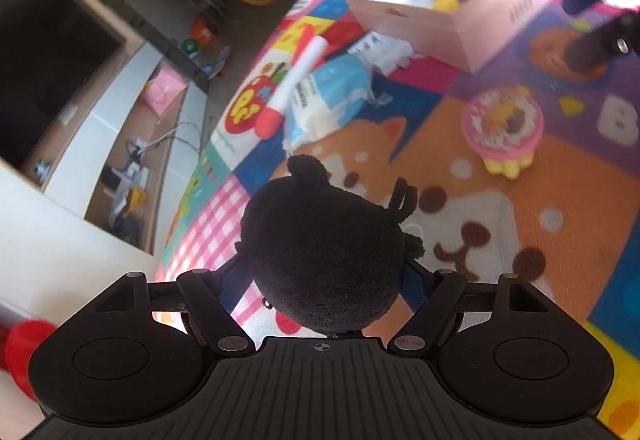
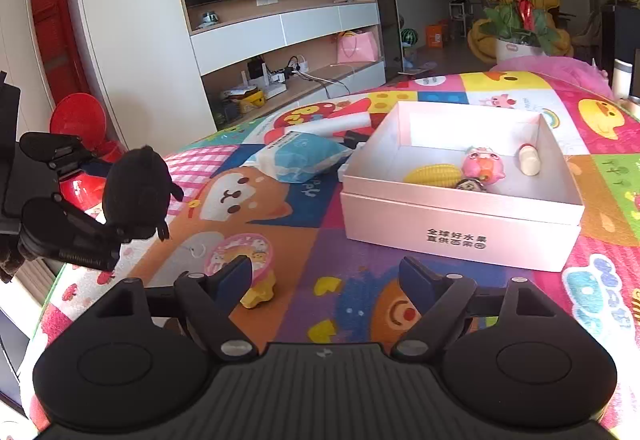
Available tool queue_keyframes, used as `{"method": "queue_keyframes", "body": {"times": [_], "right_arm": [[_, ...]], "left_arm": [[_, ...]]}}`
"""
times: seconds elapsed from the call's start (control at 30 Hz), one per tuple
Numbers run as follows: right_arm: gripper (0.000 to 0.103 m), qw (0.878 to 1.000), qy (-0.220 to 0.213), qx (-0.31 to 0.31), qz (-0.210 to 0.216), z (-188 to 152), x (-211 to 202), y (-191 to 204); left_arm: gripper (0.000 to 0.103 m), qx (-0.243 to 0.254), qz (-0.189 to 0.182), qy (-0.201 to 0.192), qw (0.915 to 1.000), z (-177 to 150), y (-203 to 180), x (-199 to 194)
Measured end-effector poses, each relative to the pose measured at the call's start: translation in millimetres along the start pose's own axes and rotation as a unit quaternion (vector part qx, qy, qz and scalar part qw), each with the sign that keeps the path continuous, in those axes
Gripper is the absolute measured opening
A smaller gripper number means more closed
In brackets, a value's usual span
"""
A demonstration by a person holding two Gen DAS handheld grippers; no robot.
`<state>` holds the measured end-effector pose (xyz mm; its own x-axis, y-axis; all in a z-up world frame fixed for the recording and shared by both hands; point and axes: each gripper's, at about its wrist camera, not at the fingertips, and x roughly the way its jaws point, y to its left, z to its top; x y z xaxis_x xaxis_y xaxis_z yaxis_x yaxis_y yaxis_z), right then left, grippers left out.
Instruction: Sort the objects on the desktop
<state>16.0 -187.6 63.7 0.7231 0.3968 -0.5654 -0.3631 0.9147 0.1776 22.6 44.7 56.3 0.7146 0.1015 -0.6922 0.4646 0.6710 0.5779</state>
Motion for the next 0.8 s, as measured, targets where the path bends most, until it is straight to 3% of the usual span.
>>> {"method": "queue_keyframes", "body": {"times": [0.07, 0.17, 0.2, 0.3, 0.4, 0.6, 0.73, 0.8], "right_arm": [[0.081, 1.000, 0.001, -0.003, 0.007, -0.7, 1.0, 5.0], [0.082, 1.000, -0.001, -0.009, 0.005, -2.1, -2.0, 5.4], [0.084, 1.000, -0.001, -0.007, 0.000, -2.6, -3.8, 2.6], [0.085, 1.000, -0.001, 0.008, -0.021, -4.5, -8.9, -9.6], [0.087, 0.999, 0.005, 0.027, -0.041, -8.7, -10.9, -23.1], [0.087, 0.997, 0.021, 0.050, -0.056, -15.5, -3.3, -34.0], [0.089, 0.998, 0.020, 0.029, -0.059, -15.9, 0.4, -23.9], [0.091, 0.998, 0.016, 0.012, -0.063, -16.2, 0.5, -17.7]], "left_arm": [[0.084, 0.033, -0.012, 0.004, 0.9994, 1.3, -13.4, 8.4], [0.086, 0.037, -0.029, 0.001, 0.9989, 11.3, -31.1, 23.3], [0.087, 0.035, -0.020, -0.010, 0.9991, 15.2, -34.7, 25.2], [0.095, 0.004, -0.051, -0.042, 0.9978, 27.7, -33.2, 24.7], [0.096, -0.033, -0.085, -0.080, 0.9926, 35.9, -28.9, 18.2], [0.097, -0.144, -0.165, -0.159, 0.9628, 38.6, -9.8, -0.8], [0.099, -0.220, -0.150, -0.217, 0.9391, 35.3, 18.2, -22.7], [0.101, -0.252, -0.123, -0.236, 0.9304, 29.6, 31.0, -33.2]]}}
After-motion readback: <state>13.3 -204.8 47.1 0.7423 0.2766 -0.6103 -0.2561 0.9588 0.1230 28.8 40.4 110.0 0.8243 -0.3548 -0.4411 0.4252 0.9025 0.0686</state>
